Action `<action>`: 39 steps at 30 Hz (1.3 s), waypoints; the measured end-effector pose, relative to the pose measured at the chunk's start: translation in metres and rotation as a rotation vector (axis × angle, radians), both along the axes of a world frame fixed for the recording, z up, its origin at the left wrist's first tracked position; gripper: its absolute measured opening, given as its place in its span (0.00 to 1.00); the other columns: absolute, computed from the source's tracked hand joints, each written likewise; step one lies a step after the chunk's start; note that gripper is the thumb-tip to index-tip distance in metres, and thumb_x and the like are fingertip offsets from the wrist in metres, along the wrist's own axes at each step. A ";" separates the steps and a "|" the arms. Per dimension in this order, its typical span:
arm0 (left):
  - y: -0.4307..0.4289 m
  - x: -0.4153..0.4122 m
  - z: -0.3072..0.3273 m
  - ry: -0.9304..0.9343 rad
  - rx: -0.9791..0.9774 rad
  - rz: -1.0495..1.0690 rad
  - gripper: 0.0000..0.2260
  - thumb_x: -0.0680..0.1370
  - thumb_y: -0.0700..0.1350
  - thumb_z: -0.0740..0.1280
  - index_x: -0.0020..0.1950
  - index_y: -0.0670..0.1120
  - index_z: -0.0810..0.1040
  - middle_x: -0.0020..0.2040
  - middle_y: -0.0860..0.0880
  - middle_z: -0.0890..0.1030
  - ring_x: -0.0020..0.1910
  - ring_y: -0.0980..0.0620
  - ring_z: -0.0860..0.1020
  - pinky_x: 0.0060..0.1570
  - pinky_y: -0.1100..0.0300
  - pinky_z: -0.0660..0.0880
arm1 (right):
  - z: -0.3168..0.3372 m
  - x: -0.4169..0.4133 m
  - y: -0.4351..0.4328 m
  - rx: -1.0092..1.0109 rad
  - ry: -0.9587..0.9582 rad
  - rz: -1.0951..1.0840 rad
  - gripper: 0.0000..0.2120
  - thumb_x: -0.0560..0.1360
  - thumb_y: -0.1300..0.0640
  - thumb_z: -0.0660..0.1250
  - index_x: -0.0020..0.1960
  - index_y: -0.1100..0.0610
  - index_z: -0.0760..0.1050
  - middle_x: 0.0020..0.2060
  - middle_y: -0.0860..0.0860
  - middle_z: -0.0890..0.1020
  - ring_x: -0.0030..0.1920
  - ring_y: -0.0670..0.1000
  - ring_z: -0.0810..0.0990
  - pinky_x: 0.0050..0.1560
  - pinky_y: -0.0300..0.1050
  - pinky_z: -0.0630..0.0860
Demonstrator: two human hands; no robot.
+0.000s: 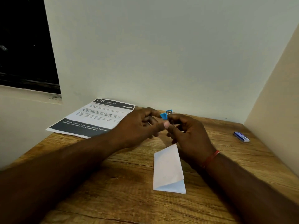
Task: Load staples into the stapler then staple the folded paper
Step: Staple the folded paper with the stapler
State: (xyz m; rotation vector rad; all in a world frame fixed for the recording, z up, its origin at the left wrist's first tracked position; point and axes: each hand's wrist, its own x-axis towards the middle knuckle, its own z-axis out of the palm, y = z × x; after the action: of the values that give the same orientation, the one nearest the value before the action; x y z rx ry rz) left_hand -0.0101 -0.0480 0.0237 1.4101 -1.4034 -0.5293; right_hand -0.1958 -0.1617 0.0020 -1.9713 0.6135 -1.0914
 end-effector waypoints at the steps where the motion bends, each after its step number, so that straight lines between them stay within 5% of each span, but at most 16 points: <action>1: 0.003 0.000 0.003 -0.156 0.076 0.001 0.27 0.72 0.72 0.78 0.64 0.58 0.83 0.51 0.53 0.90 0.50 0.58 0.87 0.52 0.55 0.84 | -0.001 -0.001 -0.003 0.050 -0.019 -0.020 0.09 0.81 0.51 0.78 0.61 0.43 0.87 0.48 0.47 0.91 0.42 0.50 0.89 0.43 0.56 0.87; 5: 0.022 -0.013 0.016 -0.773 0.449 -0.200 0.48 0.60 0.84 0.71 0.77 0.66 0.72 0.69 0.63 0.76 0.68 0.58 0.75 0.69 0.52 0.78 | -0.002 -0.005 -0.019 0.154 -0.069 -0.099 0.08 0.85 0.54 0.74 0.62 0.46 0.85 0.54 0.49 0.88 0.44 0.53 0.89 0.43 0.51 0.85; 8: 0.029 -0.023 0.016 -0.932 0.479 -0.254 0.49 0.61 0.84 0.73 0.77 0.68 0.67 0.71 0.63 0.71 0.72 0.57 0.70 0.74 0.49 0.74 | 0.002 -0.007 -0.026 0.227 -0.078 -0.117 0.06 0.87 0.54 0.70 0.62 0.48 0.82 0.57 0.53 0.88 0.42 0.49 0.86 0.42 0.48 0.84; 15: 0.027 -0.020 0.013 -0.663 0.476 -0.235 0.35 0.64 0.71 0.85 0.62 0.68 0.70 0.61 0.65 0.78 0.60 0.59 0.78 0.58 0.55 0.82 | 0.007 -0.005 -0.023 0.470 -0.220 -0.079 0.12 0.89 0.54 0.66 0.70 0.55 0.75 0.59 0.59 0.88 0.38 0.48 0.83 0.39 0.47 0.81; 22: 0.013 0.003 0.005 -0.180 0.160 0.043 0.28 0.72 0.51 0.87 0.65 0.61 0.78 0.55 0.54 0.90 0.54 0.55 0.90 0.54 0.55 0.88 | 0.014 -0.004 -0.014 0.782 -0.334 0.157 0.18 0.85 0.51 0.71 0.70 0.62 0.78 0.49 0.54 0.81 0.37 0.49 0.77 0.38 0.46 0.72; 25: 0.011 0.008 0.005 -0.044 0.096 0.100 0.23 0.73 0.49 0.86 0.64 0.53 0.82 0.52 0.52 0.92 0.51 0.54 0.91 0.53 0.55 0.87 | 0.015 -0.006 -0.012 0.744 -0.297 0.210 0.34 0.73 0.44 0.80 0.71 0.64 0.79 0.42 0.50 0.78 0.35 0.47 0.73 0.33 0.43 0.66; 28: 0.008 0.007 0.002 0.068 0.040 0.159 0.09 0.79 0.50 0.81 0.56 0.48 0.88 0.46 0.50 0.92 0.46 0.55 0.90 0.47 0.57 0.82 | 0.013 -0.007 -0.010 0.614 -0.209 0.208 0.24 0.71 0.45 0.82 0.61 0.57 0.83 0.35 0.47 0.74 0.33 0.46 0.68 0.30 0.41 0.61; 30: 0.005 0.005 -0.003 0.152 0.021 0.137 0.09 0.82 0.52 0.78 0.49 0.47 0.90 0.43 0.50 0.91 0.43 0.56 0.87 0.45 0.56 0.78 | 0.010 -0.005 -0.008 0.571 -0.186 0.204 0.24 0.70 0.47 0.83 0.61 0.56 0.84 0.34 0.47 0.75 0.31 0.45 0.67 0.29 0.39 0.62; 35: -0.002 0.003 -0.014 -0.144 -0.035 0.090 0.12 0.85 0.50 0.74 0.44 0.47 0.88 0.35 0.54 0.86 0.31 0.62 0.76 0.35 0.65 0.71 | 0.004 -0.001 -0.003 0.498 -0.148 0.199 0.23 0.73 0.57 0.84 0.66 0.56 0.84 0.33 0.51 0.76 0.28 0.47 0.66 0.25 0.40 0.64; 39: -0.002 0.003 -0.024 -0.186 0.003 0.032 0.08 0.88 0.47 0.70 0.51 0.47 0.85 0.37 0.51 0.86 0.28 0.65 0.77 0.31 0.70 0.70 | 0.005 -0.002 0.000 0.401 -0.055 0.129 0.21 0.74 0.61 0.83 0.66 0.57 0.84 0.41 0.52 0.83 0.27 0.40 0.76 0.28 0.32 0.71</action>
State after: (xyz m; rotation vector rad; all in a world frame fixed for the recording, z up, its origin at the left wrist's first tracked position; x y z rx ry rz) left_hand -0.0072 -0.0504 0.0002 1.5131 -1.5245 -0.3876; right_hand -0.1975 -0.1622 0.0070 -1.6056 0.6131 -0.8629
